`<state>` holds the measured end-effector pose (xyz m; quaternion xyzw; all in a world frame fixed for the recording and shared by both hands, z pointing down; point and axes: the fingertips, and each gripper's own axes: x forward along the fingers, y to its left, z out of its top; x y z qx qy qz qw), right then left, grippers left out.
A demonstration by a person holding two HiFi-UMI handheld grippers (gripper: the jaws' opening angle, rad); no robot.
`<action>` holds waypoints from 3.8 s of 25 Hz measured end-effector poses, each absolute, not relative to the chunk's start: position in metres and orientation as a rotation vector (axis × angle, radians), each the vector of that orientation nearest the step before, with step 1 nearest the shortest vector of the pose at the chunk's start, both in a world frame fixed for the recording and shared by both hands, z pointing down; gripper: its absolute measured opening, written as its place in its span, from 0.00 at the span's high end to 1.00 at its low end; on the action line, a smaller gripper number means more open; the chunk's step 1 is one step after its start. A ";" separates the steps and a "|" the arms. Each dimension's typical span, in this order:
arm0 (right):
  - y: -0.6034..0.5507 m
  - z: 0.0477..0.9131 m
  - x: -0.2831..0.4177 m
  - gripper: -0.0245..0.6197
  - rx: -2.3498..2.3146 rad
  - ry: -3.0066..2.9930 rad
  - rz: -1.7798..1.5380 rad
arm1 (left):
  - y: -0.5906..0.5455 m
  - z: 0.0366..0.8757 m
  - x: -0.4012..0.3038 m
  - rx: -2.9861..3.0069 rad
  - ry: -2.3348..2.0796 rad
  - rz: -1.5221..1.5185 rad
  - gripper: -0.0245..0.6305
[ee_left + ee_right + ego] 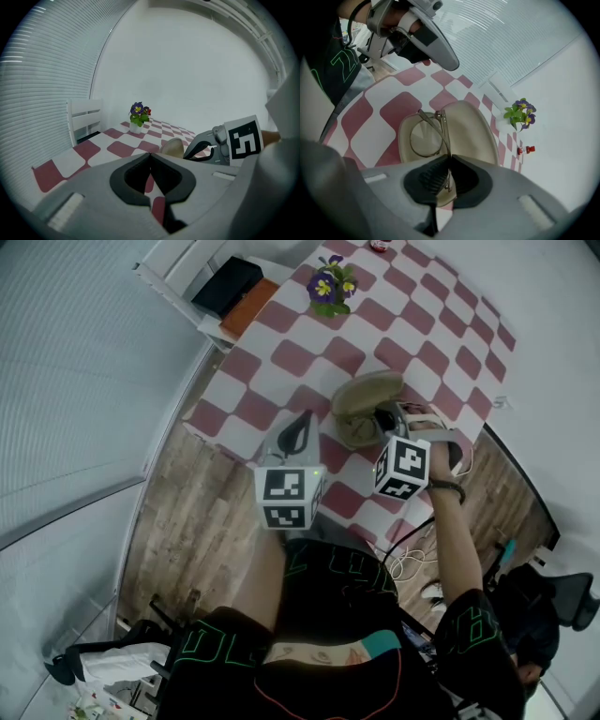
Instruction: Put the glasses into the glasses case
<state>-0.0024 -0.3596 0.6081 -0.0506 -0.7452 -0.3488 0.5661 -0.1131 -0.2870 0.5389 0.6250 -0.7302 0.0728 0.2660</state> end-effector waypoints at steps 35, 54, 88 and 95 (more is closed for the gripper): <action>-0.355 0.583 -0.002 0.83 0.068 -1.730 -1.012 | -0.286 0.525 -0.112 1.738 -1.989 0.207 0.95; -0.416 0.440 0.029 0.95 0.738 -2.155 -0.776 | -0.343 0.443 -0.070 1.990 -1.998 0.064 0.95; -0.447 0.355 0.151 0.95 1.397 -2.608 0.076 | -0.391 0.348 -0.022 2.246 -2.028 0.006 0.95; -0.447 0.352 0.144 0.95 1.368 -2.644 0.076 | -0.391 0.352 -0.026 2.242 -2.004 0.009 0.95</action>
